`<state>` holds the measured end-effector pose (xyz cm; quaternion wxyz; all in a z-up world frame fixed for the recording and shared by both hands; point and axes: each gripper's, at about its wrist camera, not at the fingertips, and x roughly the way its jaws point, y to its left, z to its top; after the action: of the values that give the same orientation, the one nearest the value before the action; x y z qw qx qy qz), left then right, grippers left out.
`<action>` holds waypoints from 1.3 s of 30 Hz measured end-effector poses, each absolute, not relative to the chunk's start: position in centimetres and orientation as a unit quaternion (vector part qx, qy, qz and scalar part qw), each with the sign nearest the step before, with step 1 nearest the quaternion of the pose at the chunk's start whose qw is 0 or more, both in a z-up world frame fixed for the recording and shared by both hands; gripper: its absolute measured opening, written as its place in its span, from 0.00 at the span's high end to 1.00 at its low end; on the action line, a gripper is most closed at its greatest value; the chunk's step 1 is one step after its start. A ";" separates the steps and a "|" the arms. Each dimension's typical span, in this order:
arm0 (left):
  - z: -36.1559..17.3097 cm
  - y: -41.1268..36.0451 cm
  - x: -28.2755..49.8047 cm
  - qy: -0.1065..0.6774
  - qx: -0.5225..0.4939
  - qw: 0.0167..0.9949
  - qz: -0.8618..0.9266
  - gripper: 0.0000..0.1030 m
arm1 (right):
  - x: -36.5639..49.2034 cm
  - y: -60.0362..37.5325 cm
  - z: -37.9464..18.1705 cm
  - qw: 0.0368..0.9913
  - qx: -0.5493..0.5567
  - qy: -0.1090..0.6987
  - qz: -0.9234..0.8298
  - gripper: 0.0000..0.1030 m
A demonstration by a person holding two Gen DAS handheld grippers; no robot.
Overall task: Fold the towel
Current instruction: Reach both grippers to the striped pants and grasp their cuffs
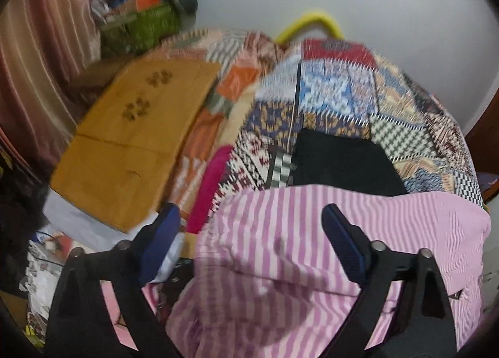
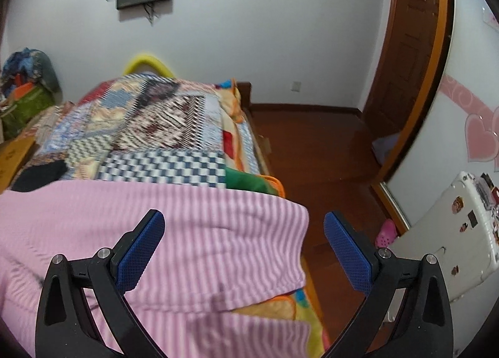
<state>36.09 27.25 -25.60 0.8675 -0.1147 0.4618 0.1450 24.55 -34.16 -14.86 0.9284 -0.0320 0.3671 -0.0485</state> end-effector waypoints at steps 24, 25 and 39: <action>-36.7 29.2 40.0 0.571 -0.157 0.794 0.135 0.43 | 36.1 -43.5 -27.1 0.872 0.049 0.483 -0.069 0.07; -36.8 29.1 40.0 0.572 -0.159 0.794 0.129 0.47 | 36.3 -43.9 -27.4 0.870 0.058 0.485 -0.071 0.08; -35.2 27.5 39.7 0.553 -0.142 0.812 0.123 0.84 | 36.5 -45.0 -28.6 0.854 0.138 0.502 -0.021 0.93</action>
<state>39.70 27.48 -35.17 0.8119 -0.1416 0.5527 0.1234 36.54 -45.03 -28.62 0.8535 0.1378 0.5021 -0.0210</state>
